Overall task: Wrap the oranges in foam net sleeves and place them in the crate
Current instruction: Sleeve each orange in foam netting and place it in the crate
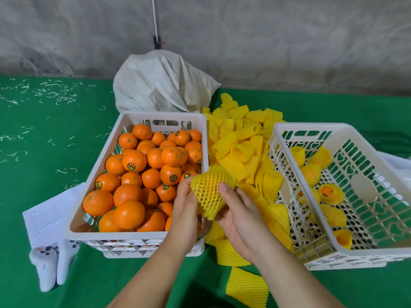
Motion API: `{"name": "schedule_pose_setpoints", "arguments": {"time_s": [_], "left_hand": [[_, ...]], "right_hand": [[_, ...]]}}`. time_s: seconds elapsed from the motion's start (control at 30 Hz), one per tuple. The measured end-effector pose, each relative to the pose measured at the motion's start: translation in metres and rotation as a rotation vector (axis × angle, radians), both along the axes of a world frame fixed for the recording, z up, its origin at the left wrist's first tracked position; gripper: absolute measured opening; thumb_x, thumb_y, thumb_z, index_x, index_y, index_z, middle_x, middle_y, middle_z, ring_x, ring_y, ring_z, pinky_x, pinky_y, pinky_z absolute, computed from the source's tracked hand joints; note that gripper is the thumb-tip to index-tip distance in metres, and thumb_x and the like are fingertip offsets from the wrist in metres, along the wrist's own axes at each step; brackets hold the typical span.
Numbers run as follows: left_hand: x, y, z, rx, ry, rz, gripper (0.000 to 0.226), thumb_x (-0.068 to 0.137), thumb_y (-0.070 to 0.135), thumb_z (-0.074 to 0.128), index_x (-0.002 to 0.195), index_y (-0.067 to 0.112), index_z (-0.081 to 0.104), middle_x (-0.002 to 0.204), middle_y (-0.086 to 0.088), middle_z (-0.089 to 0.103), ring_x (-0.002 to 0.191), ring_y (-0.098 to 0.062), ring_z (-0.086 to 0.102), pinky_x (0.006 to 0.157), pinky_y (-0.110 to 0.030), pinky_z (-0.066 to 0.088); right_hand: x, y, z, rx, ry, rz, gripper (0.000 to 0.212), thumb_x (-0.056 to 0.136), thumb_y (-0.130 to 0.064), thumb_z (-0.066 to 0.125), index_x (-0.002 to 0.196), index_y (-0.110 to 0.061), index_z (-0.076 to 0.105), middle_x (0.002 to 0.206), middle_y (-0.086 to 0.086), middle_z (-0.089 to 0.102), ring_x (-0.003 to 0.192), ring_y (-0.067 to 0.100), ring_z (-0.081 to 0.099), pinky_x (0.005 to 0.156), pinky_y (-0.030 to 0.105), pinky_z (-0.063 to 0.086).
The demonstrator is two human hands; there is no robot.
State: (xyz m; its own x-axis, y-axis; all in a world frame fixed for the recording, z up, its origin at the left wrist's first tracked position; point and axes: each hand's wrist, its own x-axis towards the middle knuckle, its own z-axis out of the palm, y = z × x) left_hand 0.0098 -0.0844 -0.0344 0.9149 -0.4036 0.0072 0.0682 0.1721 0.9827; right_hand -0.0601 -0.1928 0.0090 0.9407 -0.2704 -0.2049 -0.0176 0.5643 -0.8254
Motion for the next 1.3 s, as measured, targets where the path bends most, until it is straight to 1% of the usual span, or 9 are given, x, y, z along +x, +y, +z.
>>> {"name": "schedule_pose_setpoints", "arguments": {"time_s": [0.3, 0.4, 0.53, 0.63, 0.9, 1.07, 1.17, 1.23, 1.3], "left_hand": [[-0.006, -0.009, -0.013, 0.217, -0.375, 0.062, 0.025, 0.100, 0.015, 0.052, 0.118, 0.032, 0.056, 0.107, -0.002, 0.064, 0.099, -0.022, 0.063, 0.081, -0.046, 0.053], [-0.006, -0.012, -0.006, 0.125, -0.246, -0.014, 0.010, 0.103, 0.007, 0.043, 0.098, 0.016, 0.043, 0.080, -0.003, 0.046, 0.070, -0.022, 0.042, 0.060, -0.050, 0.036], [-0.007, -0.007, 0.004, -0.020, 0.013, -0.118, 0.016, 0.106, 0.005, 0.042, 0.097, 0.012, 0.030, 0.070, -0.005, 0.031, 0.056, -0.019, 0.033, 0.047, -0.028, 0.028], [-0.006, -0.006, 0.006, 0.023, -0.058, -0.116, 0.017, 0.107, 0.006, 0.047, 0.101, 0.009, 0.031, 0.070, -0.014, 0.035, 0.051, -0.029, 0.028, 0.044, -0.041, 0.024], [-0.014, -0.009, -0.007, 0.295, -0.466, -0.224, 0.049, 0.095, 0.012, 0.049, 0.127, 0.048, 0.055, 0.109, 0.012, 0.070, 0.088, -0.016, 0.069, 0.072, -0.021, 0.052], [0.033, 0.014, -0.007, 0.671, -0.659, -0.094, 0.040, 0.098, 0.014, 0.058, 0.135, 0.029, 0.061, 0.130, 0.011, 0.066, 0.116, -0.016, 0.063, 0.097, -0.037, 0.052], [0.059, 0.024, -0.011, 1.308, -0.573, -0.306, 0.072, 0.099, 0.031, 0.062, 0.162, 0.032, 0.026, 0.157, -0.005, 0.043, 0.136, -0.036, 0.048, 0.113, -0.050, 0.041], [0.061, 0.025, -0.013, 1.369, -0.476, -0.494, 0.094, 0.097, 0.039, 0.064, 0.163, 0.038, -0.002, 0.155, -0.007, 0.046, 0.128, -0.036, 0.056, 0.109, -0.051, 0.046], [0.062, 0.021, -0.013, 1.313, -0.406, -0.556, 0.110, 0.092, 0.041, 0.073, 0.159, 0.042, -0.014, 0.153, -0.006, 0.048, 0.127, -0.035, 0.058, 0.110, -0.051, 0.046]], "right_hand": [[-0.007, -0.004, -0.007, -0.102, 0.125, -0.189, 0.080, 0.070, -0.056, 0.079, 0.141, -0.037, 0.047, 0.128, -0.011, 0.070, 0.115, 0.011, 0.069, 0.095, 0.039, 0.057], [-0.008, -0.007, -0.007, -0.104, 0.162, -0.143, 0.091, 0.072, -0.057, 0.082, 0.150, -0.031, 0.042, 0.134, -0.004, 0.067, 0.117, 0.014, 0.069, 0.104, 0.048, 0.053], [-0.010, -0.006, -0.010, -0.080, 0.117, -0.093, 0.069, 0.081, -0.057, 0.070, 0.142, -0.030, 0.052, 0.130, -0.004, 0.070, 0.119, 0.016, 0.068, 0.100, 0.046, 0.055], [-0.008, -0.011, -0.007, -0.045, 0.085, -0.129, 0.062, 0.081, -0.054, 0.071, 0.137, -0.032, 0.054, 0.125, -0.006, 0.072, 0.115, 0.015, 0.070, 0.085, 0.034, 0.060], [-0.005, -0.061, -0.004, -0.072, 0.196, -0.331, 0.074, 0.079, -0.061, 0.078, 0.141, -0.029, 0.055, 0.134, 0.000, 0.068, 0.108, 0.020, 0.069, 0.071, 0.030, 0.053], [-0.014, -0.169, -0.005, -0.028, 0.303, -0.713, 0.082, 0.092, -0.066, 0.060, 0.156, -0.020, 0.036, 0.151, 0.007, 0.048, 0.126, 0.024, 0.058, 0.076, 0.011, 0.053], [-0.016, -0.204, -0.011, -0.362, 0.483, -0.758, 0.117, 0.082, -0.067, 0.070, 0.160, -0.033, -0.011, 0.170, 0.008, 0.014, 0.149, 0.035, 0.033, 0.117, 0.050, 0.038], [-0.008, -0.204, -0.023, -0.651, 0.597, -0.734, 0.114, 0.086, -0.051, 0.076, 0.162, -0.032, -0.007, 0.171, 0.006, 0.009, 0.153, 0.037, 0.022, 0.122, 0.056, 0.023], [-0.004, -0.195, -0.047, -1.259, 0.540, -0.571, 0.092, 0.089, -0.039, 0.075, 0.161, -0.025, 0.020, 0.168, 0.010, 0.012, 0.152, 0.038, 0.018, 0.119, 0.056, 0.024]]}}
